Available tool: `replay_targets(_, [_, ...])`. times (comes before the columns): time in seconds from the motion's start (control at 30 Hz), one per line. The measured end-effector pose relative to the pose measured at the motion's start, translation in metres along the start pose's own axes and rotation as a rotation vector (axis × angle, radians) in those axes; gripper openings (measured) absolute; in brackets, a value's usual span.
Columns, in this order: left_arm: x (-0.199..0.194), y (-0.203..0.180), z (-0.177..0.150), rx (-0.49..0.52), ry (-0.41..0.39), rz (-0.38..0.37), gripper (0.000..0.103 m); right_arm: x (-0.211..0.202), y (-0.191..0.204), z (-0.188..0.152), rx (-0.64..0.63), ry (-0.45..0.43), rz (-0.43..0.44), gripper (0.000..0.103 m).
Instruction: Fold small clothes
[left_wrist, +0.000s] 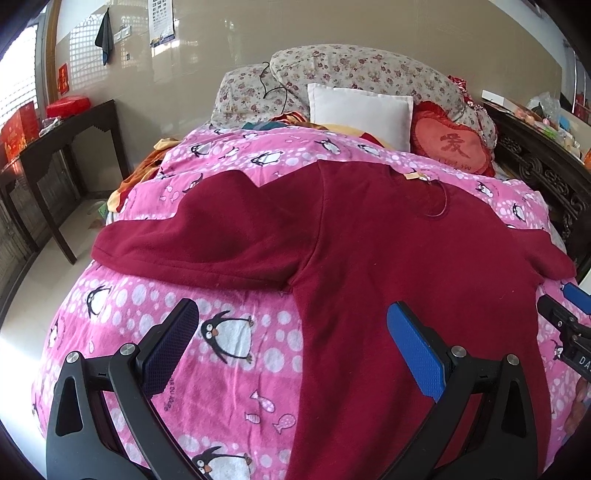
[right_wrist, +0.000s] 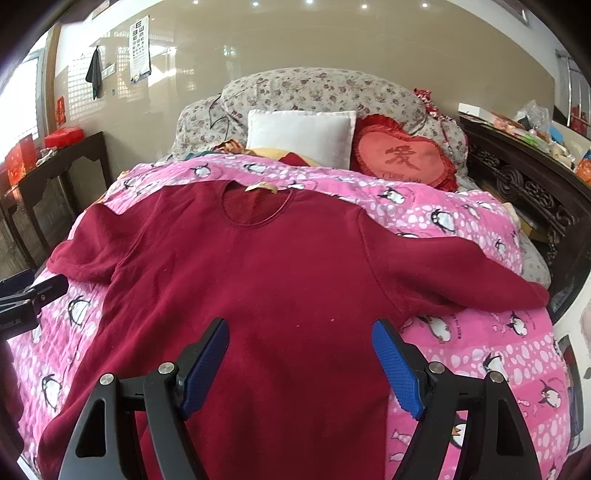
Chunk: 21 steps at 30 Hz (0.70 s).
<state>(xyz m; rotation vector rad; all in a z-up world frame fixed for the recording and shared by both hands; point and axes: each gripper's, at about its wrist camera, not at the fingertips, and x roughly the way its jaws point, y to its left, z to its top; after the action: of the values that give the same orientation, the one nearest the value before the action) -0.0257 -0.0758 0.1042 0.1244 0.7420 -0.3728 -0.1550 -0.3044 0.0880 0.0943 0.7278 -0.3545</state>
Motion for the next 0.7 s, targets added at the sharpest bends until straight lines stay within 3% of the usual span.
replay_targets(0.23, [-0.003, -0.016, 0.003, 0.015, -0.009, -0.032, 0.102, -0.002, -0.017, 0.002, 0.018, -0.023, -0.046, 0.078])
replay_targets(0.7, [0.000, -0.092, -0.003, 0.121, 0.005, -0.118, 0.102, -0.018, -0.079, -0.008, 0.073, -0.034, -0.148, 0.078])
